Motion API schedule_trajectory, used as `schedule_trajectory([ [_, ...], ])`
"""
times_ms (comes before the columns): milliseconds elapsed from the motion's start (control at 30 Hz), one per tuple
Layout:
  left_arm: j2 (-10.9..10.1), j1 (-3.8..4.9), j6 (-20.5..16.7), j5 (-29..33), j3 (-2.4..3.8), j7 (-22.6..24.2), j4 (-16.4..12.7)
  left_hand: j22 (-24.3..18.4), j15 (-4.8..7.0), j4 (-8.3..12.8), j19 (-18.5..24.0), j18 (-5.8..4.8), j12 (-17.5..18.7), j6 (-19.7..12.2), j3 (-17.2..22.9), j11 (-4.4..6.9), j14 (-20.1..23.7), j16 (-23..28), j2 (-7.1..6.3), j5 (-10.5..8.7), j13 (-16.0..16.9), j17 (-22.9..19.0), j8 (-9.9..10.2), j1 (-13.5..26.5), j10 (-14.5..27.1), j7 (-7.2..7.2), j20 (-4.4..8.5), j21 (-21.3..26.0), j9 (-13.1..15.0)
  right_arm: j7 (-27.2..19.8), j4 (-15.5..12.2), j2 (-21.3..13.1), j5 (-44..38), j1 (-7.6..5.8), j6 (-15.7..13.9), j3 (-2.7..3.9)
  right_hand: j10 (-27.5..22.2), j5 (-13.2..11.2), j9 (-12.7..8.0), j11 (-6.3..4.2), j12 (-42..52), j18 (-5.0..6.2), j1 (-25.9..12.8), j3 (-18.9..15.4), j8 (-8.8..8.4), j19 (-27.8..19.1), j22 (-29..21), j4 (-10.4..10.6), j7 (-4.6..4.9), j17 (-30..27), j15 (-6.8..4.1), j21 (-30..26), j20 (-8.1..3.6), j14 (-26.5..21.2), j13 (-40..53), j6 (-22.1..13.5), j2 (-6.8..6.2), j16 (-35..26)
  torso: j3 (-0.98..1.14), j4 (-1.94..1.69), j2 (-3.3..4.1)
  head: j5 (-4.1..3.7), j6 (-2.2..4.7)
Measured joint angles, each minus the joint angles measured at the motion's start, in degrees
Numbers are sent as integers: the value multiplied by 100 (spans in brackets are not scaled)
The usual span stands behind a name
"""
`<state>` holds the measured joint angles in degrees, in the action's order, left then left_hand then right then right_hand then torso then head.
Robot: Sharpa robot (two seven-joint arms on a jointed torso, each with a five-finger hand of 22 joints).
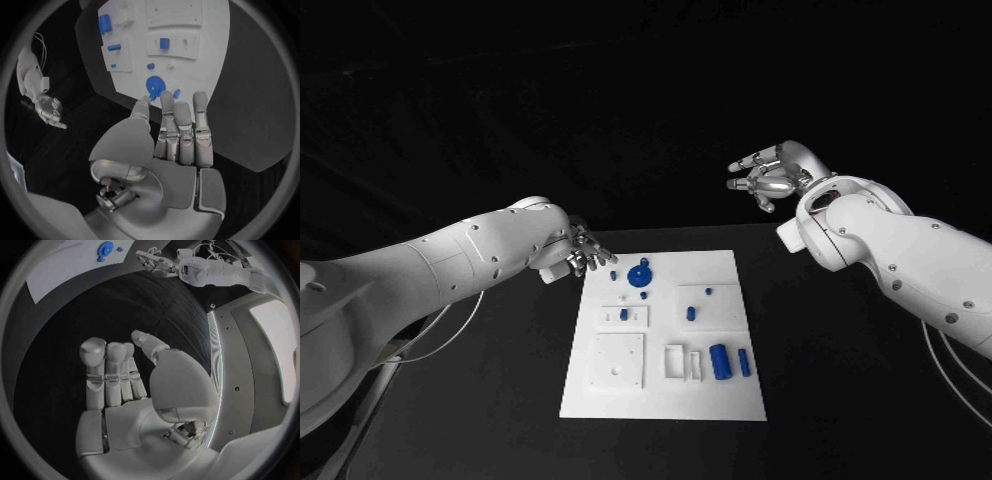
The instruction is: Assemble the parts on the task board
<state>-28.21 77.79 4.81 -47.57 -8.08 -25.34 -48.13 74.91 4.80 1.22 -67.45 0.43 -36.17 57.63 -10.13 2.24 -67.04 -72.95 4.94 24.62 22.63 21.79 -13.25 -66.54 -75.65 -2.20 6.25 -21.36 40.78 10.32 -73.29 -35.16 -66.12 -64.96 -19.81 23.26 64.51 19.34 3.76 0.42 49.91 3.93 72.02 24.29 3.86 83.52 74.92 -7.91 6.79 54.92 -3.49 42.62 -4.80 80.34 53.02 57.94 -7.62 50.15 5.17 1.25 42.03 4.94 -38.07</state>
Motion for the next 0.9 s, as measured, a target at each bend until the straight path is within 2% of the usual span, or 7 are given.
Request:
schedule_trajectory([
  [100,159,10,94,25,2,66,325,0,-10,-61,-3,0,-37,-54,-61,-11,10,-45,42,-26,0,-13,-42,42,11,-54,-3,1,-680,2,-15,-6,-3,0,2,0,0,20,0,0,0,0,0,0,0,0,0,0,0,0,0,0,0,0,0,0,0,0,2,2,13,-1,18],
  [267,410,13,263,-4,0,162,775,0,-10,-121,-12,0,-77,-148,-154,-11,10,-71,-38,85,0,-23,-448,153,11,-43,-12,1,-892,7,-49,-19,-6,-1,8,0,0,67,0,0,0,0,-24,0,0,0,0,0,0,0,0,0,0,0,-4,0,-17,0,16,23,44,-1,53],
  [400,577,7,382,-81,-10,228,1098,-1,-10,-114,-12,0,-115,-290,-161,12,10,-111,-112,361,4,-23,-939,227,33,38,-12,1,-626,14,-86,-28,-8,-1,13,0,0,235,0,0,0,0,-122,-50,0,0,0,50,0,2,0,0,0,0,-5,0,-44,0,38,47,81,19,85],
  [467,630,-10,415,-135,-15,266,1236,-1,-10,-128,-12,0,-180,-406,-172,30,10,-160,-155,465,32,-19,-1325,270,52,92,-12,-24,-263,18,-113,-32,-9,-1,13,0,0,309,0,0,0,0,-122,-57,0,0,-1,57,0,2,0,0,0,0,-5,0,-45,0,48,60,95,29,95],
  [567,676,-34,431,-220,-22,317,1392,-1,4,-222,-12,0,-224,-442,-154,30,-4,-166,-222,505,53,-16,-1569,337,52,110,-12,-47,7,22,-151,-48,-9,-1,14,0,0,335,0,0,0,0,-121,-80,0,0,-1,80,0,2,0,0,0,0,-5,0,-45,0,62,81,121,41,112],
  [767,734,-66,431,-374,-46,395,1592,2,12,-470,-12,0,-226,-463,-113,30,-12,-184,-349,179,52,-12,-1636,525,51,131,-12,-65,233,33,-199,-71,-10,-3,14,0,0,436,0,0,0,0,-121,-80,0,0,-1,80,0,-13,0,0,0,0,-11,0,-45,0,91,119,173,52,122],
  [900,773,-102,430,-454,-64,436,1703,3,12,-599,-11,0,-250,-463,-30,30,-12,-183,-392,151,52,-14,-1636,533,52,131,-11,-65,284,39,-243,-80,-10,-6,14,0,0,440,0,0,0,0,-121,-80,0,0,-1,80,0,-13,0,0,0,0,-11,0,-46,0,112,133,204,53,131],
])
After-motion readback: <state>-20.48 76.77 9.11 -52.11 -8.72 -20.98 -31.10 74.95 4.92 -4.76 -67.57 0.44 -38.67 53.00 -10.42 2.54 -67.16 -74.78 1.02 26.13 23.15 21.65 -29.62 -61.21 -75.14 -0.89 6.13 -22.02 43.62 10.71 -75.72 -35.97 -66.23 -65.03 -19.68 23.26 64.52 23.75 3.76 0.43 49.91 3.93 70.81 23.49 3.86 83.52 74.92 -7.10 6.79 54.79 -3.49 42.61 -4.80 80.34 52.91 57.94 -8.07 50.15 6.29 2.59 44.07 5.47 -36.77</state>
